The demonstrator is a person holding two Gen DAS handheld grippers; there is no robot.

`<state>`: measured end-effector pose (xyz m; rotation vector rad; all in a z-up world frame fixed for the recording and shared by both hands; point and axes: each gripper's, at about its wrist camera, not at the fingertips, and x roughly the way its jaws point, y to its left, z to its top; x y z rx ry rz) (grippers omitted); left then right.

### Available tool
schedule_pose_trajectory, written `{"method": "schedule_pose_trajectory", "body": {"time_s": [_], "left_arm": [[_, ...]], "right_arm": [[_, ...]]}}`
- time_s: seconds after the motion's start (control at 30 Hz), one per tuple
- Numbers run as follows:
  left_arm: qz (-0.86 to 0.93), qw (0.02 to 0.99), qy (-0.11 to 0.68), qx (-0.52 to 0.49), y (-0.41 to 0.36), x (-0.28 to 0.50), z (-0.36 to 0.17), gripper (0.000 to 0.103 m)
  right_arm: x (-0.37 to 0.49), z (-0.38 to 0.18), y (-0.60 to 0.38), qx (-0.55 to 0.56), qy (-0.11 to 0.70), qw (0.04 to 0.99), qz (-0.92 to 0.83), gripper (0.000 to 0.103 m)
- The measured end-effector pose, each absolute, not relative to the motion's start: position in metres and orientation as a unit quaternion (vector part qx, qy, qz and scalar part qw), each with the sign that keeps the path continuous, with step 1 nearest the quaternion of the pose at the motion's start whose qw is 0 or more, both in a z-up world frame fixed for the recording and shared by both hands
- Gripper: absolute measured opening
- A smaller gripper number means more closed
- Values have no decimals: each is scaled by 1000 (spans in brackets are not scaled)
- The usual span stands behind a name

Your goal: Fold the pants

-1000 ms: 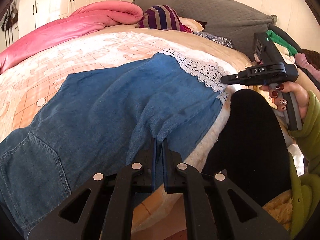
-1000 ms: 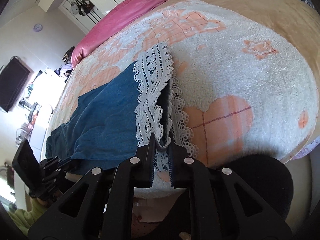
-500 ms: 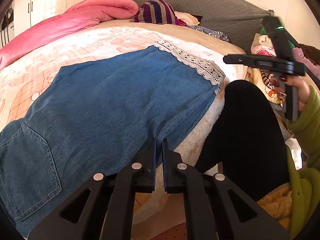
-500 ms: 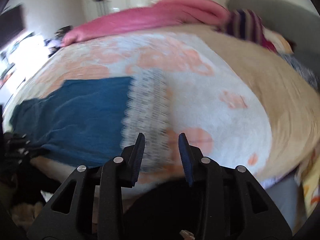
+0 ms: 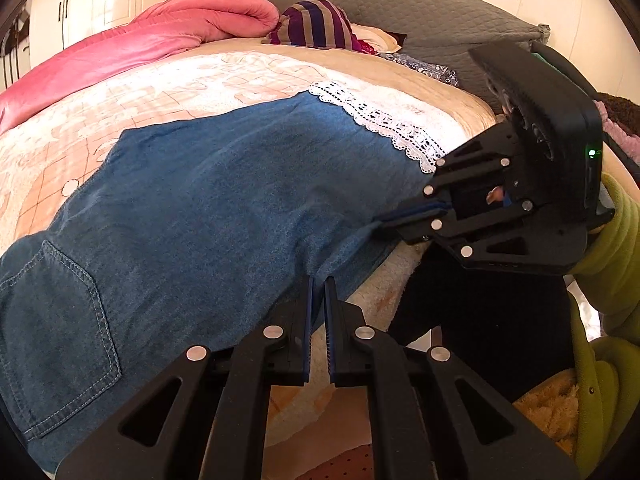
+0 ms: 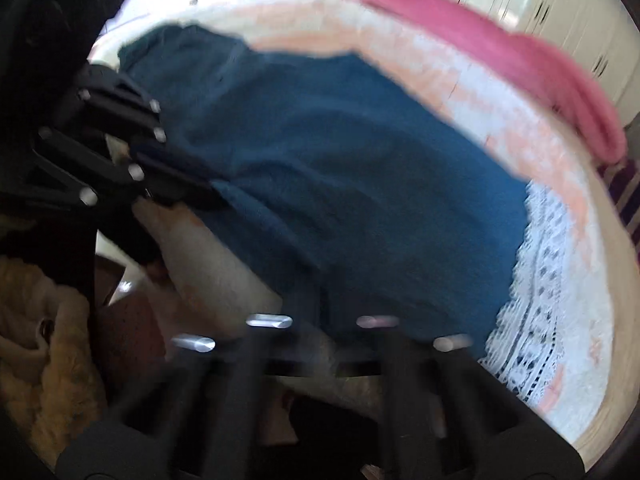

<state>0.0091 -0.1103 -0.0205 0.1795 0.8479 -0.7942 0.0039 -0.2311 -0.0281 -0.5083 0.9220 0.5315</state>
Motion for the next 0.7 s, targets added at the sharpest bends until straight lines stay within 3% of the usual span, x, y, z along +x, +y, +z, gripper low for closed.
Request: {"method": "schedule_pose_trajectory", "body": {"time_s": [0.2, 0.3, 0.33, 0.47, 0.5, 0.53, 0.57, 0.7], "left_arm": [[-375, 823, 418, 88, -113, 11, -30, 10], [-371, 824, 420, 85, -108, 8, -26, 26], [-371, 826, 417, 78, -103, 6, -21, 36], [-347, 849, 396, 54, -76, 0, -1, 38], [-330, 859, 388, 48, -65, -1, 4, 43], [-299, 875, 378, 36, -48, 1, 12, 60], [-275, 886, 373, 26, -35, 1, 17, 67], [-156, 920, 358, -25, 35, 6, 33, 68]], "right_arm": [[4, -35, -243, -212, 457, 826, 252, 1], [1, -32, -251, -185, 465, 825, 262, 7], [-1, -28, -256, -169, 465, 827, 268, 13], [-7, -12, -275, -128, 444, 848, 261, 32], [-6, -7, -280, -117, 436, 855, 255, 35], [-4, -2, -287, -105, 427, 865, 240, 40], [-1, 1, -293, -96, 423, 872, 225, 44], [19, 7, -316, -63, 422, 888, 168, 50]]}}
